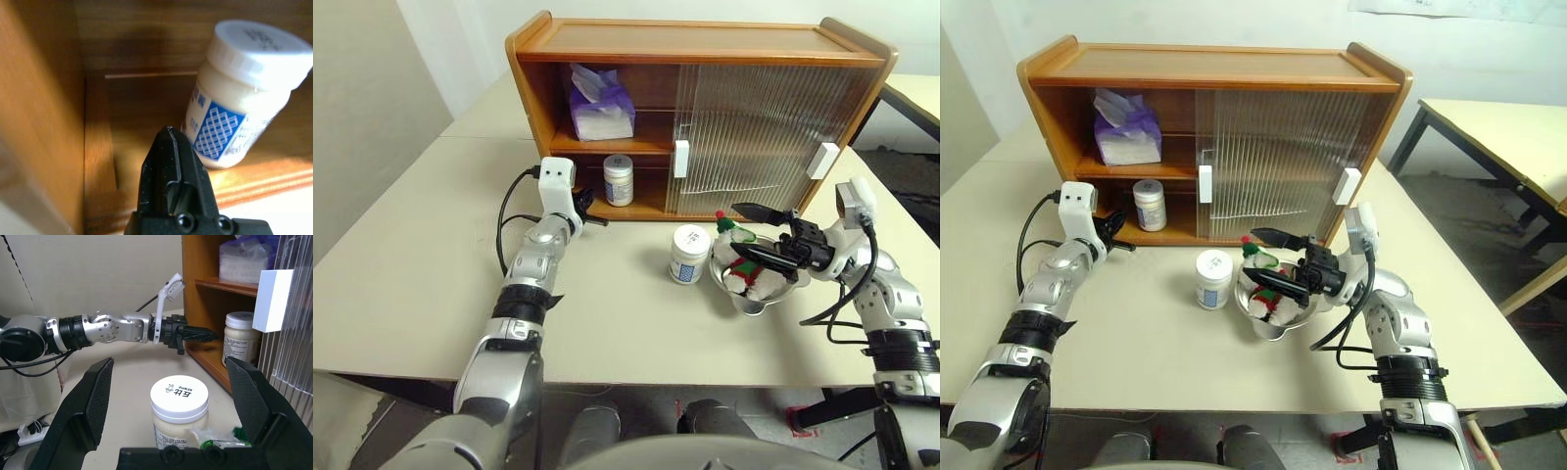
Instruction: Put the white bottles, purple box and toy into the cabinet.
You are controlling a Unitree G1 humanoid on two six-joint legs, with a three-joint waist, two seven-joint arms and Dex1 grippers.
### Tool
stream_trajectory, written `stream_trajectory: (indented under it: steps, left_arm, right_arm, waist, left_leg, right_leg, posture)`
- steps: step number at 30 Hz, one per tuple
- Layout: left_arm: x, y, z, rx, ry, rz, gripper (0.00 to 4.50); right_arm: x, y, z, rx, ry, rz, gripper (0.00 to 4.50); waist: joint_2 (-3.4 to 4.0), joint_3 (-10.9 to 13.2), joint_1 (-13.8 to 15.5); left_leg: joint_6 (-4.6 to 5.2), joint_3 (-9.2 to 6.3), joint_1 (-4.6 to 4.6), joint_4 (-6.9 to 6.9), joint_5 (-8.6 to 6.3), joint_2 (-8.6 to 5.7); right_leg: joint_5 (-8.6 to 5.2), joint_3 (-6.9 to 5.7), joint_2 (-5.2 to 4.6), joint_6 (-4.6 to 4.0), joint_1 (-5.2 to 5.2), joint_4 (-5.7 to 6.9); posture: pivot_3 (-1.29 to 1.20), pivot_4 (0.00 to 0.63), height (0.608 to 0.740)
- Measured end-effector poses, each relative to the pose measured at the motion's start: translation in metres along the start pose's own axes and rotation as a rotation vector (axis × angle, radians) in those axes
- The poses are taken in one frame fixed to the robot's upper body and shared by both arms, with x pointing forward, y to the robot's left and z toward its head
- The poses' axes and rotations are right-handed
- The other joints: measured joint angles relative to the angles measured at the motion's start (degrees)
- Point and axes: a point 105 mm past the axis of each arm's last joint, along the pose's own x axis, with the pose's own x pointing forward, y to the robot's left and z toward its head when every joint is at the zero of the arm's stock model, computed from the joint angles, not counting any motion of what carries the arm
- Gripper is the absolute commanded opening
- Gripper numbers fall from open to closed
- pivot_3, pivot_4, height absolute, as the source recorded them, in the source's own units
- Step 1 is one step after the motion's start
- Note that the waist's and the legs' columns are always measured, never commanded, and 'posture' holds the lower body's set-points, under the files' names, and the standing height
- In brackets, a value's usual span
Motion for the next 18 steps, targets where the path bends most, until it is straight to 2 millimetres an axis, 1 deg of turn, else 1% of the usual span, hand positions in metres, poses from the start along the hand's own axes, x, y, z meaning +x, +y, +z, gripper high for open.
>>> stream_trajectory:
  steps: [4, 10, 11, 13, 18]
  left_arm:
    - [0.0051, -0.0011, -0.0008, 0.038, 0.017, 0.001, 0.03]
    - [0.0074, -0.0039, -0.0038, 0.133, 0.030, -0.003, 0.03]
    - [0.0074, -0.0040, -0.0037, 0.151, 0.030, -0.004, 0.03]
    - [0.0074, -0.0046, -0.0028, 0.185, 0.027, -0.007, 0.03]
    - [0.0072, -0.0050, -0.0010, 0.301, 0.022, -0.010, 0.03]
  right_arm:
    - [0.0000, 0.0001, -0.0003, 0.000, 0.001, 0.001, 4.50]
    - [0.0004, 0.0001, -0.0007, 0.001, 0.002, 0.002, 4.50]
    - [0.0004, 0.0001, -0.0008, 0.001, 0.002, 0.002, 4.50]
    - [0.0005, 0.0002, -0.0009, 0.001, 0.001, 0.002, 4.50]
    - [0.0018, 0.0003, -0.0013, -0.003, -0.001, 0.007, 4.50]
  waist:
    - [-0.01, 0.0, -0.1]
    - [-0.06, 0.0, 0.2]
    - [-0.07, 0.0, 0.2]
    - [-0.07, 0.0, 0.2]
    - [-0.07, 0.0, 0.5]
  left_leg:
    - [0.01, 0.00, -0.01, 0.00, -0.01, 0.00]
    - [0.01, 0.00, -0.01, 0.02, 0.00, -0.01]
    - [0.01, 0.00, -0.01, 0.02, 0.00, -0.02]
    - [0.01, 0.00, -0.02, 0.02, 0.00, -0.02]
    - [0.01, -0.01, -0.04, 0.02, 0.00, -0.04]
  right_leg:
    - [0.00, 0.01, 0.00, 0.00, -0.01, -0.01]
    - [-0.02, 0.00, 0.00, 0.04, 0.00, 0.00]
    - [-0.04, 0.00, 0.00, 0.08, 0.00, 0.00]
    - [-0.24, 0.01, 0.00, 0.42, 0.00, 0.00]
    - [-0.23, 0.01, -0.02, 0.40, 0.00, -0.01]
  posture:
    - [-0.08, 0.000, 0.740]
    - [-0.08, 0.000, 0.740]
    - [-0.08, 0.000, 0.740]
    - [-0.08, 0.000, 0.740]
    - [-0.08, 0.000, 0.740]
